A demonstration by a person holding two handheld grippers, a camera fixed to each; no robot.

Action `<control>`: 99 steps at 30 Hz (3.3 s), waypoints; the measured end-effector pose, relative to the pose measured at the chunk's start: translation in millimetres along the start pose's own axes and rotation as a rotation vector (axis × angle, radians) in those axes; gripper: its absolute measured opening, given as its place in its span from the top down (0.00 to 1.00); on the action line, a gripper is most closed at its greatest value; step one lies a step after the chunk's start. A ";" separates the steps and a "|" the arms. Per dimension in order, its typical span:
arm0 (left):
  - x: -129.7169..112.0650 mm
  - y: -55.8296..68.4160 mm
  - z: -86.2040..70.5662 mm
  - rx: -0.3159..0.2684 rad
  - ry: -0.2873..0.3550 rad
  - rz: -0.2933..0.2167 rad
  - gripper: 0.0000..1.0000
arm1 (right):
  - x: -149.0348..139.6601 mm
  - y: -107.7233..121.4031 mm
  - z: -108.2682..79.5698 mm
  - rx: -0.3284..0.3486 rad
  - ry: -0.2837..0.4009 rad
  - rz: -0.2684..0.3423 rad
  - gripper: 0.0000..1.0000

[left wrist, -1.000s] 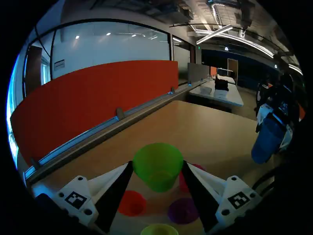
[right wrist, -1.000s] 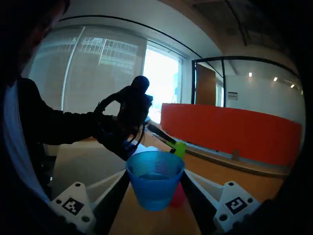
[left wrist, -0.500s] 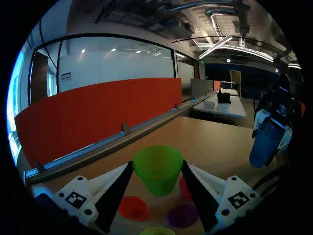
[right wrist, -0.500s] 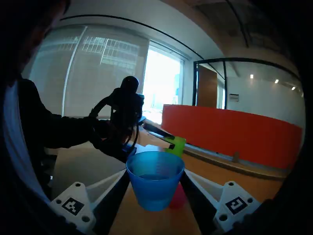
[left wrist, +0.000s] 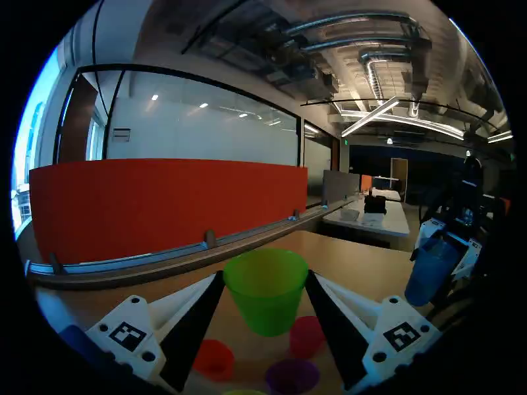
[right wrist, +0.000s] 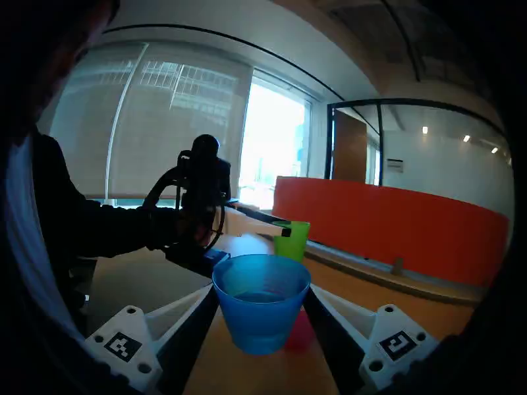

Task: Pour water

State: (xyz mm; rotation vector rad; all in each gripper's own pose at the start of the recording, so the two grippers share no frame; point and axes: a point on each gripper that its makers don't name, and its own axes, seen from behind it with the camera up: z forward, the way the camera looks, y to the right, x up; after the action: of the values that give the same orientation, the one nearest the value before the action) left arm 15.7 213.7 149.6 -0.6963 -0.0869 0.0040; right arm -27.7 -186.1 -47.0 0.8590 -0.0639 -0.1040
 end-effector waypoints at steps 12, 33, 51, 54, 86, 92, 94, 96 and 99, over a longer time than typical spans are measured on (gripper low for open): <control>3.7 7.5 -7.5 -0.001 0.040 0.024 0.10 | 2.8 -4.3 1.2 0.008 0.003 -0.007 0.11; -0.8 18.6 -26.0 -0.020 0.036 0.038 0.11 | 3.5 -3.4 2.4 0.011 0.005 -0.010 0.11; -15.5 20.0 -50.7 0.001 0.017 0.056 0.11 | 8.5 -4.9 13.0 0.028 0.007 -0.026 0.11; -17.0 22.1 -54.5 0.003 0.018 0.059 0.11 | 9.2 -4.0 14.9 0.029 0.007 -0.027 0.11; -53.1 42.1 -93.8 0.009 -0.009 0.048 0.11 | 22.1 8.8 46.2 0.051 -0.004 -0.063 0.10; -55.1 47.7 -100.7 -0.005 -0.005 0.046 0.11 | 26.5 11.5 49.0 0.054 -0.002 -0.087 0.11; -55.2 48.9 -103.1 -0.009 -0.003 0.043 0.11 | 28.5 12.4 49.5 0.055 -0.002 -0.098 0.11; -55.7 50.1 -105.5 -0.013 -0.002 0.041 0.11 | 30.7 13.4 50.2 0.056 -0.002 -0.111 0.11; -57.9 52.8 -108.4 -0.016 -0.005 0.049 0.11 | 33.8 15.2 51.9 0.055 -0.002 -0.131 0.11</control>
State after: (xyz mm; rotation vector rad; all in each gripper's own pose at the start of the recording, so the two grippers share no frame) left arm -31.9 182.9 28.4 -0.7148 -0.0748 0.0516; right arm 1.8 -219.2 -1.2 0.9179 -0.0129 -0.2268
